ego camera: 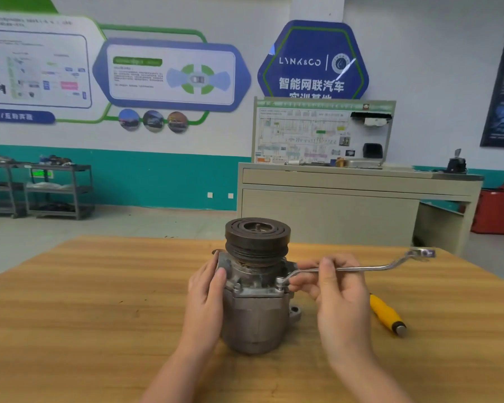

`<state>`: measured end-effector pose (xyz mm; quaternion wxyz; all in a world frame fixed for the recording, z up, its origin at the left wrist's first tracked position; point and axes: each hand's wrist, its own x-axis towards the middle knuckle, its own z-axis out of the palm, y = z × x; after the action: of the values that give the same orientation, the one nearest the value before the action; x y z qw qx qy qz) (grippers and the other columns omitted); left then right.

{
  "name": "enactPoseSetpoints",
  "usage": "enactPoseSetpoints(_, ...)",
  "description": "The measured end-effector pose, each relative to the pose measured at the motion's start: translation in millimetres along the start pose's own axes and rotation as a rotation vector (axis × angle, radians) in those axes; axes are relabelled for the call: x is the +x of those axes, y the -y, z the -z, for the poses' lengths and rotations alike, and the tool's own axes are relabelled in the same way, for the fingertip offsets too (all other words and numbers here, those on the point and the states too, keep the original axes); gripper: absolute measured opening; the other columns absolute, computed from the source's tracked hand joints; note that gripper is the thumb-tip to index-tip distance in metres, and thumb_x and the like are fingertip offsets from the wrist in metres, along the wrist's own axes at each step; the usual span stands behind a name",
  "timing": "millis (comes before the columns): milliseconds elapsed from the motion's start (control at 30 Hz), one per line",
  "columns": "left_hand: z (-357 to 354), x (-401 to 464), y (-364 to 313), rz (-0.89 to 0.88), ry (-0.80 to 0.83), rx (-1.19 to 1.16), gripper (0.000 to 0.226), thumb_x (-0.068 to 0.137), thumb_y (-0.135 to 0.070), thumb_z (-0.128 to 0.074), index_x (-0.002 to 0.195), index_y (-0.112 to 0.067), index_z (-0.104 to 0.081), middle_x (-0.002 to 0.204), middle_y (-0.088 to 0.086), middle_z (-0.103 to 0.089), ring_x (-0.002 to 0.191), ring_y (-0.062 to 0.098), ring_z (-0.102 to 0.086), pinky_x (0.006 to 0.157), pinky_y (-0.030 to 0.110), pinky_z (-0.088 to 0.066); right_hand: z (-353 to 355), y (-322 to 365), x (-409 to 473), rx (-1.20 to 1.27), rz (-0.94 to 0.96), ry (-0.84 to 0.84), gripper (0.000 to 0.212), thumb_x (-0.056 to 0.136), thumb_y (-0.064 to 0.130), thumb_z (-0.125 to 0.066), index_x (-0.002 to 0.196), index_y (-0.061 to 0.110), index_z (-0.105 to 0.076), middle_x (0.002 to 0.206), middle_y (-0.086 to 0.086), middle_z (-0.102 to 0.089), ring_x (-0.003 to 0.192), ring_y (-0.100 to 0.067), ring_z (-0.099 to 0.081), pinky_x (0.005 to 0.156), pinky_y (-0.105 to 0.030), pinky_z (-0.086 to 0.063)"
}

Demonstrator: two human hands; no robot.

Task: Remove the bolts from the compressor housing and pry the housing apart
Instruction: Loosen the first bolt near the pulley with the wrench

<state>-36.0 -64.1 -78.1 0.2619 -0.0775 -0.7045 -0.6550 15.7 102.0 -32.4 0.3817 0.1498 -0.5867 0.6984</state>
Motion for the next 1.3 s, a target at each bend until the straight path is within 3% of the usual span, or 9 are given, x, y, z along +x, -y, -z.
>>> enactPoseSetpoints(100,1,-1,-1,-0.011,0.023,0.008,0.039,0.097,-0.047,-0.053,0.135,-0.038,-0.044,0.135,-0.013,-0.046,0.135,0.005,-0.036,0.114,0.022,-0.025,-5,-5,-12,-0.312,0.307,0.034,0.022,0.101,0.038,-0.042,0.088,0.026,-0.054,0.069,0.005,-0.066,0.066,-0.003,-0.066,0.065,-0.012,-0.051)
enactPoseSetpoints(200,1,-3,-2,-0.054,0.082,0.092,0.084,0.069,-0.071,-0.053,0.144,-0.036,-0.041,0.137,-0.016,-0.043,0.13,-0.005,-0.031,0.101,0.008,-0.024,-10,-16,-28,-0.538,0.541,0.061,0.028,0.102,0.044,-0.034,0.099,0.023,-0.053,0.085,0.006,-0.065,0.078,0.001,-0.061,0.069,-0.006,-0.046)
enactPoseSetpoints(267,0,-3,-1,-0.068,0.1,0.143,0.1,0.061,-0.075,-0.056,0.149,-0.034,-0.035,0.142,-0.015,-0.039,0.133,-0.003,-0.028,0.106,0.018,-0.025,-19,-25,-40,-0.54,0.587,-0.031,0.024,0.103,0.039,-0.036,0.103,0.021,-0.051,0.097,0.011,-0.063,0.086,0.002,-0.06,0.073,-0.009,-0.048)
enactPoseSetpoints(367,0,-3,-3,-0.095,0.096,0.197,0.107,0.057,-0.076,-0.059,0.151,-0.033,-0.032,0.142,-0.015,-0.038,0.133,0.0,-0.027,0.108,0.025,-0.025,-34,-21,-37,-0.21,0.409,-0.286,0.006,0.097,0.023,-0.039,0.101,0.026,-0.043,0.09,0.007,-0.064,0.083,0.001,-0.062,0.075,-0.012,-0.047)
enactPoseSetpoints(500,-1,-5,-5,-0.088,0.089,0.184,0.089,0.066,-0.06,-0.067,0.145,-0.041,-0.031,0.137,-0.015,-0.035,0.13,0.0,-0.027,0.11,0.025,-0.023,-30,-13,7,0.122,-0.061,-0.503,0.021,0.093,0.002,-0.035,0.091,0.023,-0.04,0.056,-0.001,-0.059,0.053,-0.009,-0.054,0.057,-0.025,-0.041)
enactPoseSetpoints(667,0,-3,-4,-0.089,0.089,0.174,0.091,0.073,-0.05,-0.077,0.15,-0.03,-0.033,0.138,-0.012,-0.035,0.131,0.002,-0.028,0.113,0.027,-0.024,-13,-18,60,0.155,-0.7,-0.254,0.019,0.094,0.0,-0.031,0.081,0.008,-0.043,0.048,-0.005,-0.052,0.027,-0.01,-0.029,0.033,-0.015,-0.017)
enactPoseSetpoints(767,1,-3,-2,-0.095,0.099,0.177,0.091,0.077,-0.034,-0.082,0.152,-0.028,-0.032,0.14,-0.01,-0.035,0.132,0.005,-0.028,0.113,0.029,-0.024,-7,-17,67,0.328,-0.836,-0.127,0.018,0.098,0.003,-0.035,0.082,0.007,-0.043,0.052,-0.01,-0.055,0.03,-0.013,-0.039,0.031,-0.017,-0.029)
enactPoseSetpoints(933,1,-2,-2,-0.123,0.113,0.175,0.099,0.07,-0.041,-0.086,0.152,-0.025,-0.032,0.139,-0.013,-0.037,0.129,0.0,-0.027,0.106,0.024,-0.023,12,-1,57,0.582,-0.557,-0.137,0.019,0.104,0.014,-0.037,0.089,0.009,-0.048,0.066,-0.015,-0.069,0.054,-0.02,-0.067,0.049,-0.025,-0.054)
enactPoseSetpoints(1300,0,-2,0,-0.125,0.095,0.17,0.103,0.061,-0.058,-0.074,0.15,-0.032,-0.03,0.137,-0.016,-0.037,0.127,-0.002,-0.028,0.103,0.021,-0.023,2,9,9,-0.237,0.195,0.16,0.017,0.093,0.035,-0.052,0.087,0.02,-0.057,0.076,0.0,-0.072,0.064,-0.009,-0.071,0.064,-0.02,-0.056)
